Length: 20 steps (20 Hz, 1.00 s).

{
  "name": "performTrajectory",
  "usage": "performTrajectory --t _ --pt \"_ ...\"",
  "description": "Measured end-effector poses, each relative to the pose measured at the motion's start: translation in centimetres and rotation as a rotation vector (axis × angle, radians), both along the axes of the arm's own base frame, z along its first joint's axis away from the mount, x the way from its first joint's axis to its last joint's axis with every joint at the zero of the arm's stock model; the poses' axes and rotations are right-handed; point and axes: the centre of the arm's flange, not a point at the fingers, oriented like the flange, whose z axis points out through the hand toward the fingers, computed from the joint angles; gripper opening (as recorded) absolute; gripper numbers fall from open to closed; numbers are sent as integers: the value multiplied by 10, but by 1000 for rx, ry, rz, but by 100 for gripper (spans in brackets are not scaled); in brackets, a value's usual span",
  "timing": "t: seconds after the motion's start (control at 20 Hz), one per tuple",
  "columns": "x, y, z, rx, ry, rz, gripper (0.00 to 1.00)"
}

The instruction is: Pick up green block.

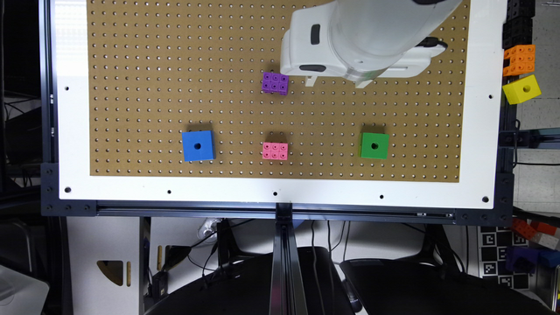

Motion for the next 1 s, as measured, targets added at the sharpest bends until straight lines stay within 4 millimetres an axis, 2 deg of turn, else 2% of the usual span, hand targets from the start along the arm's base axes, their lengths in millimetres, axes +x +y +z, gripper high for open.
performTrajectory --t 0.75,0.8,0.9,1.0 --pt "0 2 1 0 -1 3 100" --pt "49 89 1 47 -42 22 100" --pt "65 103 -7 54 -39 22 100" --pt "77 106 -13 59 -34 21 100"
